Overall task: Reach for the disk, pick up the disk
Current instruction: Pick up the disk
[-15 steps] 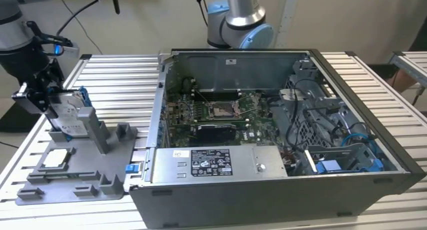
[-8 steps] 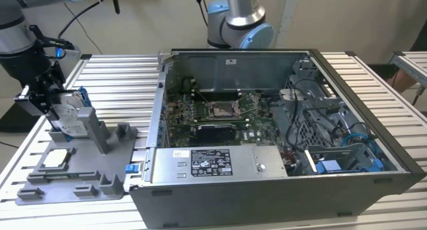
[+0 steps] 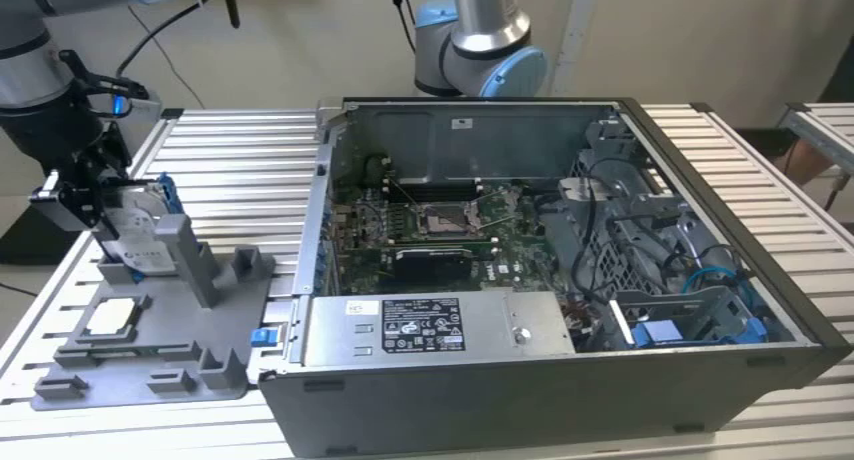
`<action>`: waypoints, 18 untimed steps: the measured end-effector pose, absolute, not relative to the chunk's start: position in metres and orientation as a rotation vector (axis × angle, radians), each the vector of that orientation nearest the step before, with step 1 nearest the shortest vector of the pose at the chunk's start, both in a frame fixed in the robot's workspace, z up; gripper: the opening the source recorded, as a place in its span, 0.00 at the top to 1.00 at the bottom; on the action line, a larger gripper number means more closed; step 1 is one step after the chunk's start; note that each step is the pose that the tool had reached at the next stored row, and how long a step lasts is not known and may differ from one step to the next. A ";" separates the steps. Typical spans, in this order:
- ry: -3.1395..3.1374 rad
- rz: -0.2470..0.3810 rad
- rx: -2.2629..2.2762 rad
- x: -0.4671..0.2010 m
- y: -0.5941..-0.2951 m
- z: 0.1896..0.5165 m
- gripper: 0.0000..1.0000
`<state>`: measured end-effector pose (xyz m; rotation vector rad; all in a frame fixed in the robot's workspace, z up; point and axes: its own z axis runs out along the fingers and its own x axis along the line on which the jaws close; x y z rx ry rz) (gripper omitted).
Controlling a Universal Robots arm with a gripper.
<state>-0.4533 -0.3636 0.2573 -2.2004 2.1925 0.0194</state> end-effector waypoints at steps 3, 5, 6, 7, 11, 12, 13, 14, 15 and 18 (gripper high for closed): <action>2.192 0.020 -2.200 -0.453 -0.364 0.257 0.00; 2.192 0.020 -2.200 -0.453 -0.364 0.257 0.00; 2.193 0.019 -2.201 -0.453 -0.364 0.257 0.00; 2.192 0.020 -2.201 -0.453 -0.364 0.257 0.00; 2.192 0.020 -2.200 -0.453 -0.364 0.257 0.00; 2.192 0.020 -2.200 -0.453 -0.364 0.257 0.00; 2.192 0.020 -2.200 -0.453 -0.364 0.257 0.00; 2.192 0.020 -2.200 -0.453 -0.364 0.257 0.00; 2.192 0.020 -2.199 -0.453 -0.363 0.257 0.00; 2.191 0.020 -2.199 -0.453 -0.364 0.257 1.00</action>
